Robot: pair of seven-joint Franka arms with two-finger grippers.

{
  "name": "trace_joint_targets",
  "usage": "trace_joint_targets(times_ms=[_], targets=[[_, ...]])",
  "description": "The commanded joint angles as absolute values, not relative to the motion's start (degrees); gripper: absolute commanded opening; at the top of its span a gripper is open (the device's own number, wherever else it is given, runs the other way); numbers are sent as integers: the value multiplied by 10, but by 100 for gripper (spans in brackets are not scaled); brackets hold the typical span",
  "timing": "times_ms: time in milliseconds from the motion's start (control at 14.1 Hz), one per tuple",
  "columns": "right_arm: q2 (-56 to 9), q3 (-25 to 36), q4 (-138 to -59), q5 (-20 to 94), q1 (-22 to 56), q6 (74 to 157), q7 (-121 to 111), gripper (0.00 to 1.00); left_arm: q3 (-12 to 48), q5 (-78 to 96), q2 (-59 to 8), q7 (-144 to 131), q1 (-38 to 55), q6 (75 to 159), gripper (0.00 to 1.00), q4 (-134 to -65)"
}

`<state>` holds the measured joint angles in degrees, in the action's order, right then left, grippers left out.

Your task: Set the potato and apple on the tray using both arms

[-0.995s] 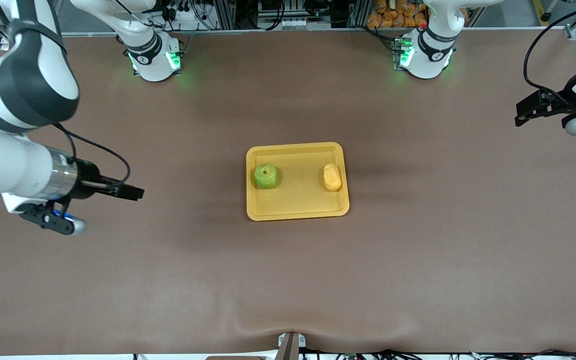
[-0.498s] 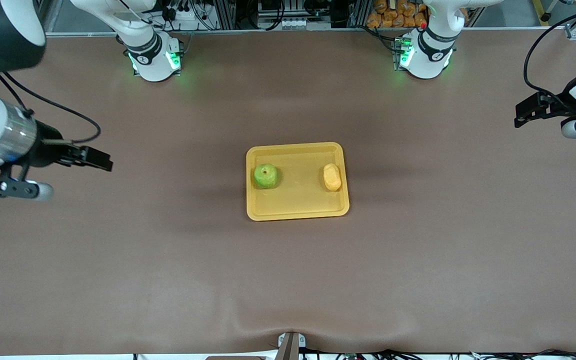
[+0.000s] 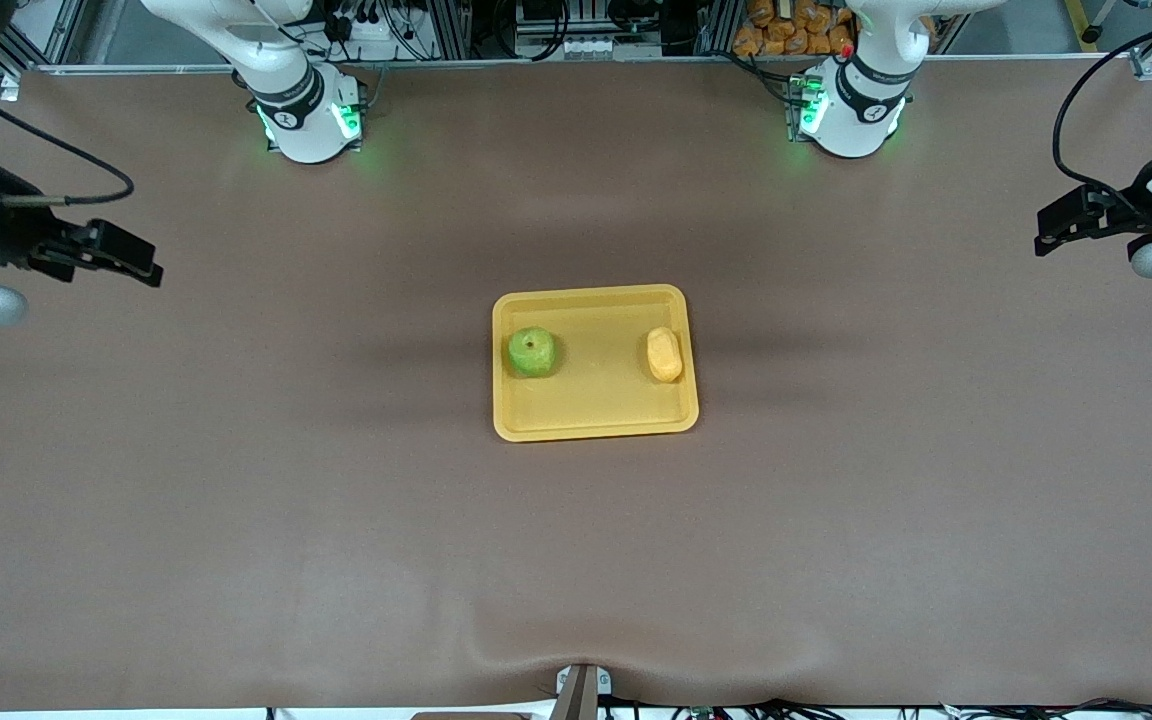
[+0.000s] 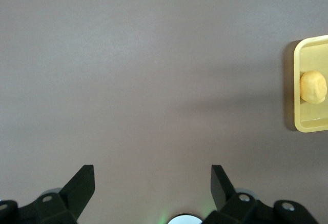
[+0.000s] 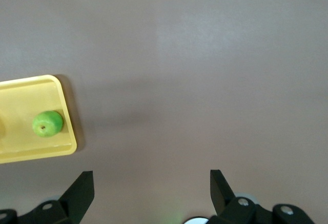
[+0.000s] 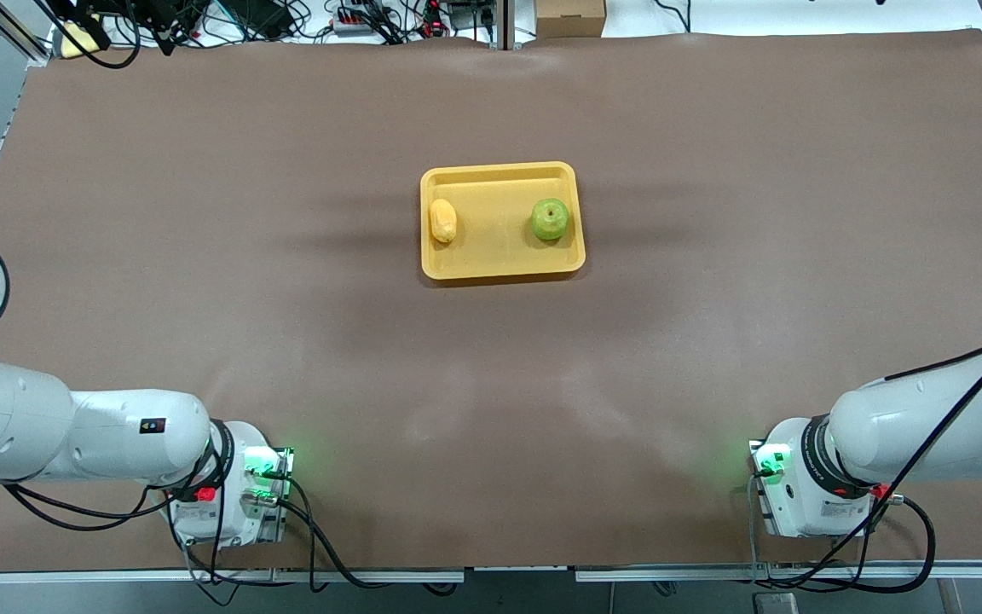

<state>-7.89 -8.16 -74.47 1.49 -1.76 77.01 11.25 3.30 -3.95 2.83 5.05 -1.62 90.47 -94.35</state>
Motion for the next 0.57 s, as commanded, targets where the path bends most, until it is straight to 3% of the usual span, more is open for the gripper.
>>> trace_joint_targets(times_ms=[0,498], targets=[[-19,-78,-808,14,-25,780,94,100,34,-49,27,60,-18,902,100,-938],[51,-40,-892,13,-20,810,29,100,34,-49,25,54,-18,902,100,-938]])
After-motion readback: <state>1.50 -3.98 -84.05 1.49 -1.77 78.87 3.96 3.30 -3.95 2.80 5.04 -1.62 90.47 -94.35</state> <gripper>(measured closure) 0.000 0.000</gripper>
